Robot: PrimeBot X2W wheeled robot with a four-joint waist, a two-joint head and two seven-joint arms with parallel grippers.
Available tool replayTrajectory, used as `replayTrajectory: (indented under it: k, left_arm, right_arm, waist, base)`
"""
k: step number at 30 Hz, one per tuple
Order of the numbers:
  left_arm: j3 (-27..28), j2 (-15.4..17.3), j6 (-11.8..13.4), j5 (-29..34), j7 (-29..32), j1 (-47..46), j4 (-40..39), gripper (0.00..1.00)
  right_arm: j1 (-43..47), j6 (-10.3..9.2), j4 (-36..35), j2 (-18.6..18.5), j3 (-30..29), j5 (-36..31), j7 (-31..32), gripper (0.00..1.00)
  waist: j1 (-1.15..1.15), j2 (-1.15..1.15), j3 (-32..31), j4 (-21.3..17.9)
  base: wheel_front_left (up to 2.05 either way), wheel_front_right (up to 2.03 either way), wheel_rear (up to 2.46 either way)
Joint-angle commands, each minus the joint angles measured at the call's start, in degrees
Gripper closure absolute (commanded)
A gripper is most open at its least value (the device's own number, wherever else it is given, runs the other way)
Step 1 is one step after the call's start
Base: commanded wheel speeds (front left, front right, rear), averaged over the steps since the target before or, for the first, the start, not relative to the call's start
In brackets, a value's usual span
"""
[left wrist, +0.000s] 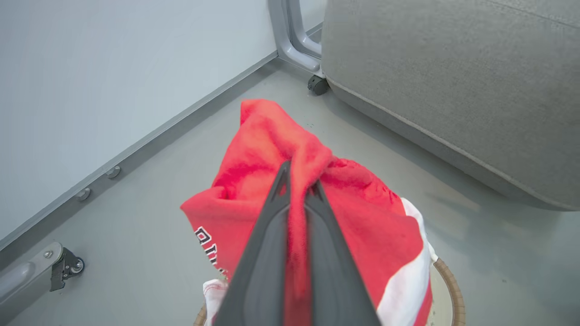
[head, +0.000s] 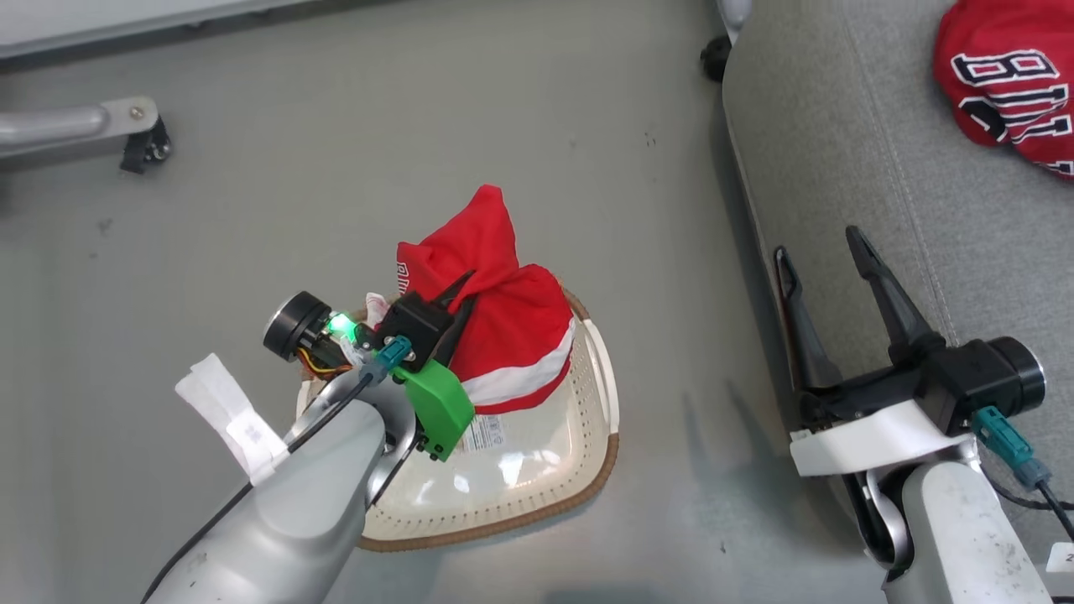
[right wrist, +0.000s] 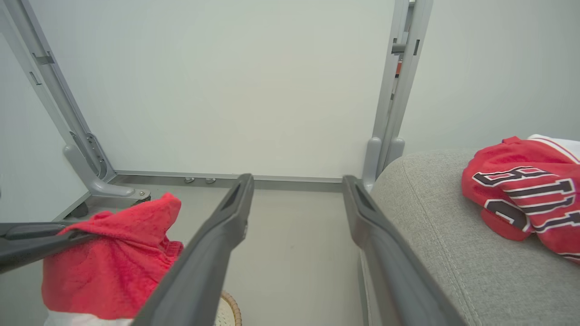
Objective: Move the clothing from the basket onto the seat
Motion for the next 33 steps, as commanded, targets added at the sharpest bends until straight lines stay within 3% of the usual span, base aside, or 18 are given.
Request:
replayTrajectory:
  k: [1, 18, 33]
  left_arm:
    - [0.95, 0.51, 0.65, 0.23, -0.19, 1.56, -1.69, 1.00]
    - [10.90, 0.36, 2.18, 1.57, -0.12, 7.31, -20.05, 1.00]
    - [11.21, 0.04, 2.81, 2.45, 0.81, 4.54, -29.75, 1.00]
  right_arm:
    - [1.50, -0.06, 0.34, -0.20, 0.06, 0.33, -0.17, 0.00]
    - [7.98, -0.06, 1.92, -0.20, 1.45, 2.73, -0.17, 0.00]
    - [10.07, -0.06, 1.13, -0.20, 2.94, 4.72, -0.16, 0.00]
  waist:
    - [0.00, 0.44, -5.75, 2.58]
    - [0.00, 0.44, -15.65, 4.19]
    - [0.00, 0.44, -17.46, 5.08]
  base:
    - [0.00, 0.00, 0.00]
    - [0.00, 0.00, 0.00]
    - [0.00, 0.00, 0.00]
